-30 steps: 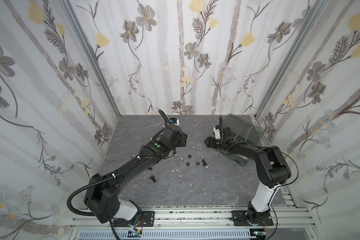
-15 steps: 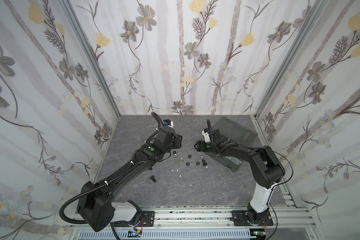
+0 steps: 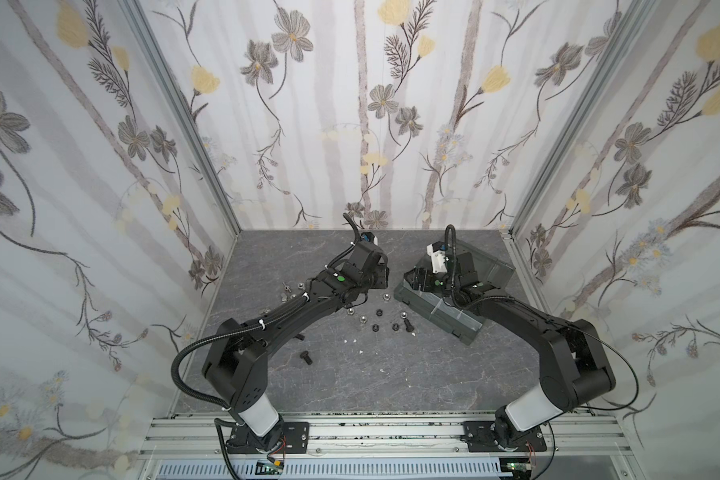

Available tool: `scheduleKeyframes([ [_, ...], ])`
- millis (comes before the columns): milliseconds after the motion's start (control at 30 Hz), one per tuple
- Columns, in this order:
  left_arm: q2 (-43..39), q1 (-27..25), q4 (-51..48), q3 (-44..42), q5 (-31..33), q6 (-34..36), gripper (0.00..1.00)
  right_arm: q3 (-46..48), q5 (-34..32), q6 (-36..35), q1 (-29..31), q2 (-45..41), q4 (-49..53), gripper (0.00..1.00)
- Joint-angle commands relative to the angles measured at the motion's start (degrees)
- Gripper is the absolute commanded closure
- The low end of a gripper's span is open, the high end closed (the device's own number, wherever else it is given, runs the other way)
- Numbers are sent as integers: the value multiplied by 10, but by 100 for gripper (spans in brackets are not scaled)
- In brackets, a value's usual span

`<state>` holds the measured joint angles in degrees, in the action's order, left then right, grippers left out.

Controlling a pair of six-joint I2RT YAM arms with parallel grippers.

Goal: Sort the screws and nuts into containers
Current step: 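Carry the held bolt with the left gripper over the organizer compartment, then open the left gripper to drop the bolt into the compartment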

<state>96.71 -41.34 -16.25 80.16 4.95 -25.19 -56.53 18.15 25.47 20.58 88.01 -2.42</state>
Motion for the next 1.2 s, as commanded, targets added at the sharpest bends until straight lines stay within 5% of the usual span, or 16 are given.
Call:
scheduleKeyframes([
  [0, 55, -10, -1, 57, -13, 16, 62, 49, 21, 14, -25, -57, -33, 19],
  [300, 214, -38, -51, 220, -32, 34, 62, 207, 16, 52, -82, -225, -76, 18],
  [567, 328, -55, -92, 342, -50, 34, 63, 231, 14, 42, -108, -306, -50, 18],
  [933, 445, -53, -169, 495, -30, 33, 62, 241, 22, 27, -115, -330, -44, 17],
  [1167, 460, -50, -177, 504, -22, 32, 58, 241, 25, 27, -115, -329, -47, 17],
])
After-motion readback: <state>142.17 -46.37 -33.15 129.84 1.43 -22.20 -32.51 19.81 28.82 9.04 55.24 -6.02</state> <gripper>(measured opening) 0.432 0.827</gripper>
